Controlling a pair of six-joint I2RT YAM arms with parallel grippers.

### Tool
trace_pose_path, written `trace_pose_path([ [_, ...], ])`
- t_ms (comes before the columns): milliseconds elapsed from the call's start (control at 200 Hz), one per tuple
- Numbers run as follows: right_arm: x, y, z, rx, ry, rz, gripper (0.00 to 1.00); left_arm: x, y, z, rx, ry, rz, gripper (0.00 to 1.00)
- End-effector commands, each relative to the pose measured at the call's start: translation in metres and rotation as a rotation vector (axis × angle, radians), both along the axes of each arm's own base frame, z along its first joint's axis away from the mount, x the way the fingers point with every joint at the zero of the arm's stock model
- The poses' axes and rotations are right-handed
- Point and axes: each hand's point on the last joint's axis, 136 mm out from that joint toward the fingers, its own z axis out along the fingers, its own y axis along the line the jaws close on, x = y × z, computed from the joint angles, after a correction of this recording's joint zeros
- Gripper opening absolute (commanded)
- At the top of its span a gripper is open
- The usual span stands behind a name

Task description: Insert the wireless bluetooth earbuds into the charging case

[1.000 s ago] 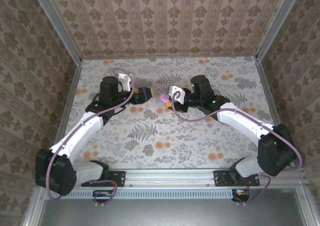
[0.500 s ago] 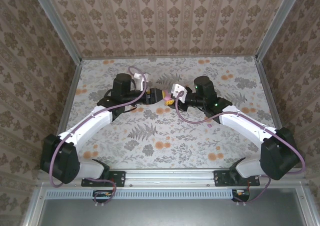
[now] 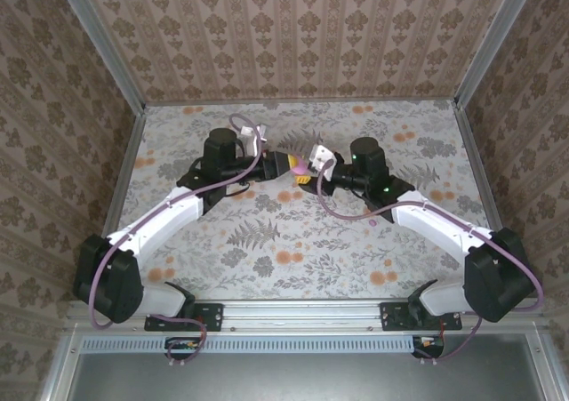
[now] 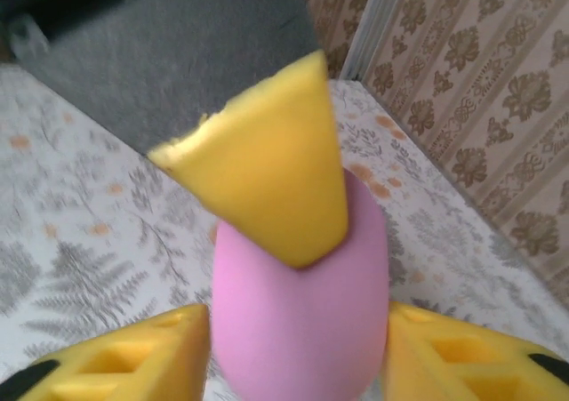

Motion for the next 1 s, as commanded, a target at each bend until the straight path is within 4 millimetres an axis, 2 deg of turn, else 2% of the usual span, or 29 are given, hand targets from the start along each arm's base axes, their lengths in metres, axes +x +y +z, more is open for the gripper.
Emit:
trace_pose_path([
  [0,-0.011,-0.007,0.052,0.253,-0.07,0.063,0.62,0.014,0.01,0.035,-0.164,-0.014,0.107,0.06],
  [65,-0.013,-0.009,0.059,0.312,-0.081,0.08,0.64,0.013,0.009,0.043,-0.216,0.006,0.105,0.05],
  [195,-0.017,-0.004,0.064,0.319,-0.092,0.142,0.64,0.01,0.007,0.052,-0.286,0.038,0.083,0.05],
  [440,-0.004,-0.004,0.078,0.347,-0.139,0.128,0.65,0.007,0.008,0.063,-0.346,0.052,0.08,0.05],
  [460,0.002,-0.003,0.069,0.342,-0.121,0.116,0.65,0.007,0.009,0.064,-0.347,0.05,0.081,0.06],
  [685,0.011,-0.002,0.076,0.365,-0.126,0.132,0.67,-0.007,0.007,0.072,-0.347,0.032,0.022,0.08],
  [885,0.008,0.004,0.085,0.38,-0.114,0.2,0.61,-0.009,0.007,0.072,-0.343,0.031,0.01,0.08],
  [995,0.01,0.007,0.084,0.375,-0.096,0.212,0.56,-0.01,0.007,0.074,-0.348,0.029,0.006,0.08],
])
